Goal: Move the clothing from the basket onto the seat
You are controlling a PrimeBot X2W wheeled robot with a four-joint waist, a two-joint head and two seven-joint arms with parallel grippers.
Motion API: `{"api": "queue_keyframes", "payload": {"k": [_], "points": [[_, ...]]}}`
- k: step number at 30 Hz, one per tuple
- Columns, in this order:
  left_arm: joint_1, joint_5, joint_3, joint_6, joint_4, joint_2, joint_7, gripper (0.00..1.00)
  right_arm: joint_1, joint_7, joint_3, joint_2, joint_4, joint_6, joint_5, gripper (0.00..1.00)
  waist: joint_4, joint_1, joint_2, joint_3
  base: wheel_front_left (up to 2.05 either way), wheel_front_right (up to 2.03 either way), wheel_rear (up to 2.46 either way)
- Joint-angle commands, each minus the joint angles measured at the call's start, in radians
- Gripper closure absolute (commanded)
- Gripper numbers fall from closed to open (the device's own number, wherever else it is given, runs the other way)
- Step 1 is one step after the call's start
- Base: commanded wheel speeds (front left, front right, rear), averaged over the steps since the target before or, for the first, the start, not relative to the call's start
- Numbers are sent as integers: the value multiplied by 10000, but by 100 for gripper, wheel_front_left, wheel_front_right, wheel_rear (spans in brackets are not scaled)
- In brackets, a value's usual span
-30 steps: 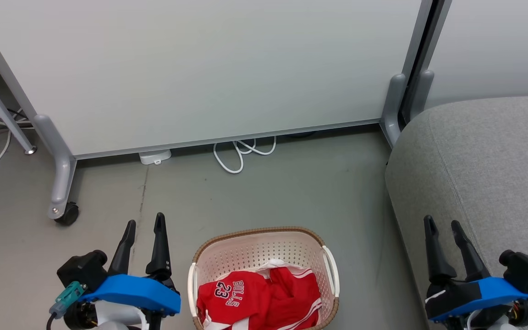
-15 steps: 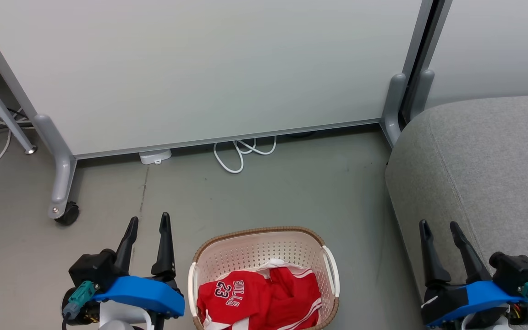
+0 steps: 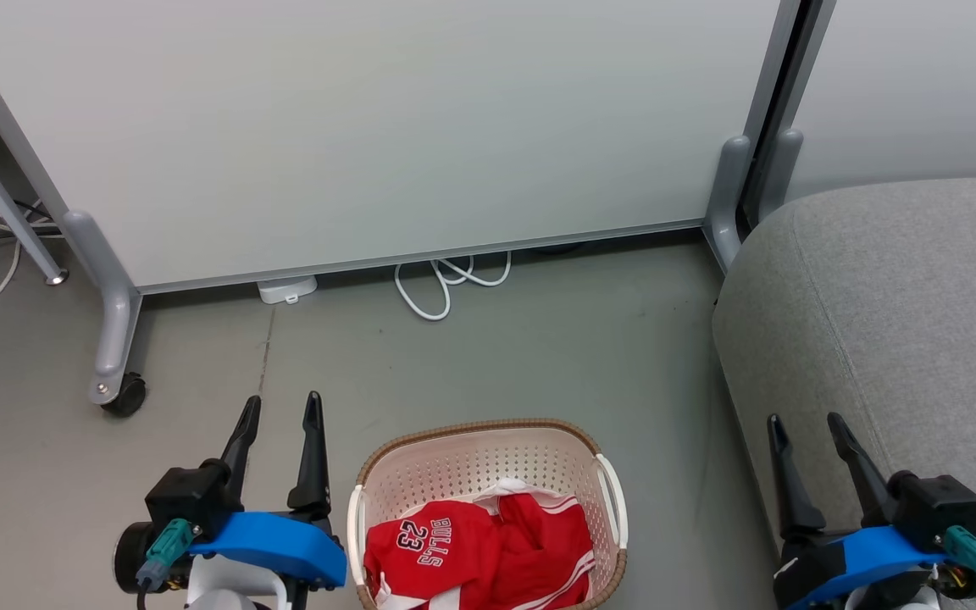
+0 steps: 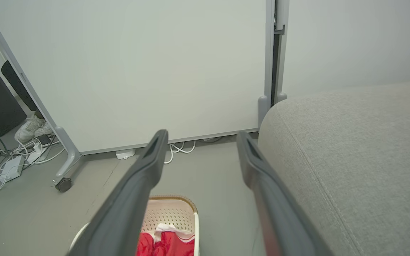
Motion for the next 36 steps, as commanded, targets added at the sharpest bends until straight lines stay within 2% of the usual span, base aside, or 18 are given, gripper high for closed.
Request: {"api": "queue_keyframes", "payload": {"k": [1, 21, 36], "points": [[-152, 218, -63, 41, 21, 41, -106, 0, -32, -118, -4, -60, 2, 18, -250, 0, -1, 0, -1, -1, 0, 0, 0], [-142, 1060, -156, 105, 268, 42, -446, 0, -83, -454, 46, -64, 87, 14, -1635, 0, -87, 0, -1, -40, 0, 0, 0], [-133, 960, -106, 158, 264, 42, -445, 0, -25, -448, 44, -63, 58, 12, -1537, 0, -115, 0, -1, -50, 0, 0, 0]]}}
